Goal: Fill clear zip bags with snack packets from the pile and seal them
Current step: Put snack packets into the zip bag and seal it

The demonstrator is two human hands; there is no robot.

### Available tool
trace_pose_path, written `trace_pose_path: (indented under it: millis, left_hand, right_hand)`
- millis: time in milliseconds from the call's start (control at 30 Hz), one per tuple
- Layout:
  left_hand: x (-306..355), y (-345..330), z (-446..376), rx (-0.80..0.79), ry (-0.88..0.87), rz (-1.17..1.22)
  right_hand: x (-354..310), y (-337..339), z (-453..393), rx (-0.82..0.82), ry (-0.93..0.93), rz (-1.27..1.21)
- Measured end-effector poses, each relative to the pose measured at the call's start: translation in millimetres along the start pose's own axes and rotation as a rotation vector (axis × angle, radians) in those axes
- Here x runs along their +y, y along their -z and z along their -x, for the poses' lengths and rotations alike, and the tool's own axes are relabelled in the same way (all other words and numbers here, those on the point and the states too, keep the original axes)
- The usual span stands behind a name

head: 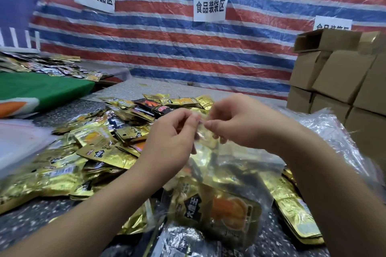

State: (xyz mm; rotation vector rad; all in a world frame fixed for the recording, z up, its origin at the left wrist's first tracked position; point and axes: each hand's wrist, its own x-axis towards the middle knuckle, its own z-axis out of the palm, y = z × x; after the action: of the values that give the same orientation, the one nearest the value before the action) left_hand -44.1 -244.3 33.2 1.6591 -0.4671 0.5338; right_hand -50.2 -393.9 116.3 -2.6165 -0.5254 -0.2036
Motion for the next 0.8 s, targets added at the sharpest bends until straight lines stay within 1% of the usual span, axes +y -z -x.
trace_pose_path:
  millis: [100, 233, 400, 567, 800]
  left_hand:
    - [-8, 2, 3, 0.026, 0.056, 0.032]
    - [-14, 3, 5, 0.028, 0.113, 0.161]
    - [-16, 1, 7, 0.032, 0.093, 0.220]
    - [-18, 1, 7, 0.022, 0.075, 0.209]
    - [-17, 1, 6, -0.008, 0.092, 0.273]
  right_hand:
    - [8, -5, -3, -0.031, 0.002, -0.053]
    - [8, -9, -7, -0.041, -0.007, -0.051]
    - [3, -14, -5, -0.031, 0.004, -0.074]
    - [-1, -15, -3, -0.020, -0.007, -0.063]
    - [-4, -14, -2, -0.008, -0.068, -0.120]
